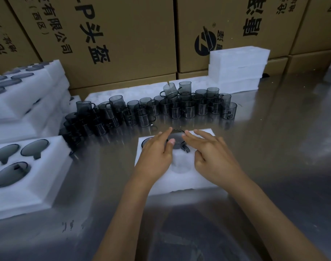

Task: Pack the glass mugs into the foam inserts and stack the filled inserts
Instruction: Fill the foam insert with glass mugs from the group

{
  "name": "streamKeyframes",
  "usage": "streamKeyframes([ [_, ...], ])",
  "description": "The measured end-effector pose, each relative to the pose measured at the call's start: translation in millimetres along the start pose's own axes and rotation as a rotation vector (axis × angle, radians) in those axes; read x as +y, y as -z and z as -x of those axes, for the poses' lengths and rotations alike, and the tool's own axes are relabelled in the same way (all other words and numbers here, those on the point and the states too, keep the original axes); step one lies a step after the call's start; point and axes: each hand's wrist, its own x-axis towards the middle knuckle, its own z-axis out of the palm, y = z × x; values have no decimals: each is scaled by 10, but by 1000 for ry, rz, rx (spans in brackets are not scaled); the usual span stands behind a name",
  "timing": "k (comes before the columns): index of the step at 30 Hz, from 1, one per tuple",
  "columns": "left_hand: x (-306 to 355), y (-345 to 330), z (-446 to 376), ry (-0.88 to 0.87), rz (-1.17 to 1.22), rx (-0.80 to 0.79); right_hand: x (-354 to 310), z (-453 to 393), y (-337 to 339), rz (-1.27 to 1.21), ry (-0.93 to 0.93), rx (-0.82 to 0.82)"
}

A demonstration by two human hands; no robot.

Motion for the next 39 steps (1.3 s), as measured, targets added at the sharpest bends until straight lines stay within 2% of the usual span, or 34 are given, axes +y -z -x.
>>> streamKeyframes([
  [10, -23, -79, -80, -6, -257, -19, -27, -17, 5, 62, -31, -129],
  [21, 12, -105, -32, -7, -347, -28, -45, 11, 7, 33, -62, -113],
  [27, 45, -98, 37, -30, -241, 43, -55, 24, 8, -25, -98, -46],
  [29, 67, -37, 27, -13, 10, 117, -60, 27, 20, -47, -111, -24],
  [31, 43, 116, -17, 32, 317, 275, -66, 29, 30, -58, -112, -11],
  [32, -2, 211, -60, 60, 383, 360, -74, 34, 33, -67, -114, -3],
  [35, -203, 436, -280, 166, 369, 519, -106, 37, 49, -99, -121, 31],
  [37, -305, 499, -507, 258, 299, 485, -113, 24, 54, -179, -155, 51],
  [39, -383, 503, -767, 319, 198, 377, -92, 8, 62, -306, -221, 73],
])
